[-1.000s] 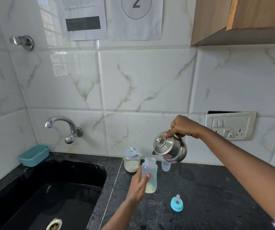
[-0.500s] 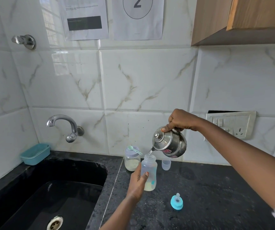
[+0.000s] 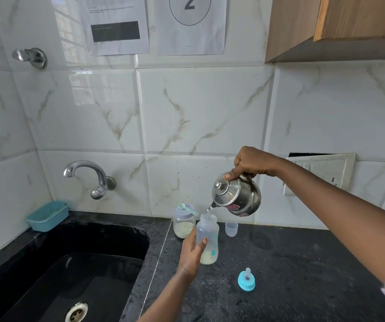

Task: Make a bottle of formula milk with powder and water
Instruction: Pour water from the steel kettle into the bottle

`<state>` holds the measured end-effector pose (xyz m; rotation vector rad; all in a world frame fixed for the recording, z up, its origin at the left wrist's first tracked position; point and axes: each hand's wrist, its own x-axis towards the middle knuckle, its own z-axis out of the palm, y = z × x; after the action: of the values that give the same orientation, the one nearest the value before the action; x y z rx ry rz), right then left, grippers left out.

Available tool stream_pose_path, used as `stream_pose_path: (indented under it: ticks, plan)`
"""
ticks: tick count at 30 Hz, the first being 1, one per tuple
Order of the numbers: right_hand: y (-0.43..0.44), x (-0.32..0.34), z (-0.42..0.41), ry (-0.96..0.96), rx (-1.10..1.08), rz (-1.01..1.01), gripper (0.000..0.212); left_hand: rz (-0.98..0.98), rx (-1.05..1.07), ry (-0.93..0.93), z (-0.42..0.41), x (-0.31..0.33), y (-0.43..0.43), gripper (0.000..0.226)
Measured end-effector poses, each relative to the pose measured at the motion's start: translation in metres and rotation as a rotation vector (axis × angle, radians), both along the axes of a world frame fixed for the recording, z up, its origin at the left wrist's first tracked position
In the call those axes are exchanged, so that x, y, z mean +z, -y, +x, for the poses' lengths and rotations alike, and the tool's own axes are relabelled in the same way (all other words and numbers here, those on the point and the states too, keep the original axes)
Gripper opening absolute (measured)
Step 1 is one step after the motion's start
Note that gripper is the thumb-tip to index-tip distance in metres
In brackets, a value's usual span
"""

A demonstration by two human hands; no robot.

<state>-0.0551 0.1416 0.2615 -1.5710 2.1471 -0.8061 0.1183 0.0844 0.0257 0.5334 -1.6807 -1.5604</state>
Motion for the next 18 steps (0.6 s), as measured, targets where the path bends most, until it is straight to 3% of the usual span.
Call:
stream_pose_path:
  ticks: [7,18]
  plan:
    - [-0.0012,0.004,0.001,-0.019,0.006,0.009,0.057,-0.012,0.015,-0.05,0.0007,0.0018,-0.0009,0.092]
    - [-0.0021,0.0074,0.0038,-0.054,0.017,0.028,0.057,-0.016,0.038,-0.028,-0.0007,-0.002,-0.0004,0.098]
